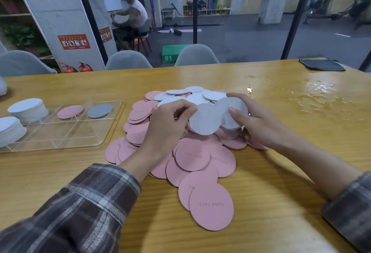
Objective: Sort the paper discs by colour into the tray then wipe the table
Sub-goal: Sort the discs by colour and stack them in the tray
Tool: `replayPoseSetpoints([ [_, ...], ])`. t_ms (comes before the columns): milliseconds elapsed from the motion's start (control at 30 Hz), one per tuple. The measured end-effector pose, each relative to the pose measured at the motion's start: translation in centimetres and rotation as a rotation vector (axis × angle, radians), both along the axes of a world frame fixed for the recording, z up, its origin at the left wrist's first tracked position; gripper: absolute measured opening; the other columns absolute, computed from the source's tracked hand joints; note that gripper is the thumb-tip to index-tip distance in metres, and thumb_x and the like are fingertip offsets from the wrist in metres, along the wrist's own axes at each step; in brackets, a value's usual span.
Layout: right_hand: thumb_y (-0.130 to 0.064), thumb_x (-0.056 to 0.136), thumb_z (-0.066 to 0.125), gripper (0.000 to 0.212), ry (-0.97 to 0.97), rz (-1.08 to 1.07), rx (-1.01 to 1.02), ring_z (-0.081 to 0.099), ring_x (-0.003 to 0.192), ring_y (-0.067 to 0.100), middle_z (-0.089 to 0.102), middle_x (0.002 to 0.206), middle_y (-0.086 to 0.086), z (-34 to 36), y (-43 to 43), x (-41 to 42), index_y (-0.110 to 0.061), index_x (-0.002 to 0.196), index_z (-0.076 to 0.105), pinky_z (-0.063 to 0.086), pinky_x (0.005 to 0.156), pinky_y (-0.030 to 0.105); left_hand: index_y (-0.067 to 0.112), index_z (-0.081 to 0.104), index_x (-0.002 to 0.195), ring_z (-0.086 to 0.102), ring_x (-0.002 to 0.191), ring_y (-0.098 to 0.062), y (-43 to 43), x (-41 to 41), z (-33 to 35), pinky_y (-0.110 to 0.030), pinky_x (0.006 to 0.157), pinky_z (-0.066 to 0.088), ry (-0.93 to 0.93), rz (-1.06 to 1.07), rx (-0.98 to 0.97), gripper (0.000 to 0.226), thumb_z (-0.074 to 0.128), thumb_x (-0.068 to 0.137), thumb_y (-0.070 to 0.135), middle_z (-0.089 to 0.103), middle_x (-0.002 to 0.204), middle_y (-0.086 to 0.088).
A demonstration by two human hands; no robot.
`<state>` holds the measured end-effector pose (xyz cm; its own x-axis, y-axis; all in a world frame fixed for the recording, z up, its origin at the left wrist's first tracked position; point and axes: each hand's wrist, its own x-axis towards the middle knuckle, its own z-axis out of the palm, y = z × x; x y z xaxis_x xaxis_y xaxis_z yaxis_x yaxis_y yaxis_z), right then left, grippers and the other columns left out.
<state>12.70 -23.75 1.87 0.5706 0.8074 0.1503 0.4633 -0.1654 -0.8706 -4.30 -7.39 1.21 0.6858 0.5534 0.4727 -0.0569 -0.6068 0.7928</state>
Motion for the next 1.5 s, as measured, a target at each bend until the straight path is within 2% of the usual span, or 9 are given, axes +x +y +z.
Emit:
replayPoseSetpoints([
  [167,-0.040,0.107,0.046,0.029,0.099,0.037,-0.007,0.049,0.068,0.029,0.057,0.100,0.019,0.0,0.3,-0.4,-0.047,0.134,0.053,0.042,0.057,0.038,0.024,0.078,0.095,0.075,0.069,-0.021,-0.6,0.2,-0.3,-0.029,0.064,0.062,0.058,-0.084,-0.220,0.015,0.069,0.098,0.012,0.075,0.075,-0.005],
  [300,-0.044,0.109,0.038,0.031,0.150,0.047,-0.012,0.054,0.076,0.025,0.061,0.102,0.001,0.4,0.1,-1.0,-0.042,0.133,0.058,0.044,0.059,0.036,0.015,0.076,0.100,0.079,0.076,-0.028,-1.6,0.5,-0.1,-0.032,0.071,0.064,0.037,-0.135,-0.432,0.010,0.072,0.096,0.007,0.076,0.079,-0.014],
  [500,-0.042,0.105,0.051,0.026,0.079,0.104,-0.021,0.058,0.064,0.007,0.067,0.088,-0.007,0.8,0.0,-1.8,-0.036,0.128,0.061,0.045,0.054,0.029,0.011,0.071,0.115,0.079,0.073,-0.029,-2.0,0.6,-0.1,-0.036,0.071,0.065,0.033,-0.117,-0.407,0.023,0.077,0.093,0.009,0.076,0.077,-0.014],
  [633,-0.038,0.104,0.054,0.027,0.030,0.091,-0.007,0.059,0.066,0.000,0.067,0.088,-0.014,0.4,0.1,-1.3,-0.035,0.130,0.060,0.046,0.055,0.019,0.015,0.069,0.115,0.077,0.068,-0.025,-2.4,0.5,-0.1,-0.033,0.065,0.063,0.043,-0.140,-0.326,0.022,0.075,0.094,0.013,0.074,0.074,-0.010],
  [767,-0.038,0.105,0.053,0.028,0.055,0.038,-0.005,0.059,0.063,0.001,0.066,0.095,-0.010,-0.2,0.3,-0.7,-0.036,0.132,0.058,0.043,0.049,0.018,0.024,0.072,0.105,0.068,0.075,-0.011,-0.8,0.3,-0.5,-0.019,0.070,0.051,0.086,0.042,0.154,0.018,0.081,0.089,0.028,0.073,0.079,0.007],
  [867,-0.040,0.105,0.052,0.029,0.055,0.003,-0.009,0.055,0.057,0.003,0.064,0.098,-0.005,-0.5,0.4,0.0,-0.037,0.133,0.056,0.041,0.046,0.019,0.022,0.074,0.110,0.060,0.092,-0.009,0.7,0.2,-1.2,-0.026,0.083,0.049,0.243,0.072,0.358,0.032,0.081,0.086,0.042,0.068,0.101,0.012],
  [1167,-0.035,0.106,0.051,0.032,0.040,-0.058,0.031,0.050,0.048,0.009,0.062,0.094,-0.002,0.1,0.0,-0.2,-0.031,0.138,0.053,0.043,0.046,0.022,0.024,0.077,0.111,0.058,0.095,-0.010,0.7,0.2,-1.3,-0.035,0.084,0.052,0.332,0.061,0.395,0.054,0.081,0.075,0.065,0.064,0.102,0.012],
  [1333,-0.039,0.105,0.051,0.032,-0.003,-0.083,0.012,0.060,0.067,0.010,0.064,0.109,-0.004,-0.1,-0.1,0.3,-0.034,0.137,0.053,0.049,0.060,0.026,0.027,0.077,0.096,0.061,0.084,-0.007,0.3,0.0,-1.1,-0.042,0.075,0.054,0.225,0.010,0.501,0.017,0.074,0.093,0.044,0.067,0.090,0.013],
  [1500,-0.037,0.104,0.054,0.035,-0.029,-0.077,0.048,0.053,0.050,0.009,0.061,0.092,-0.007,0.0,-0.1,0.4,-0.039,0.139,0.050,0.048,0.058,0.031,0.013,0.078,0.094,0.060,0.074,-0.009,0.1,0.2,-0.5,-0.023,0.070,0.049,-0.058,0.117,0.469,0.014,0.070,0.098,0.023,0.070,0.085,0.009],
])
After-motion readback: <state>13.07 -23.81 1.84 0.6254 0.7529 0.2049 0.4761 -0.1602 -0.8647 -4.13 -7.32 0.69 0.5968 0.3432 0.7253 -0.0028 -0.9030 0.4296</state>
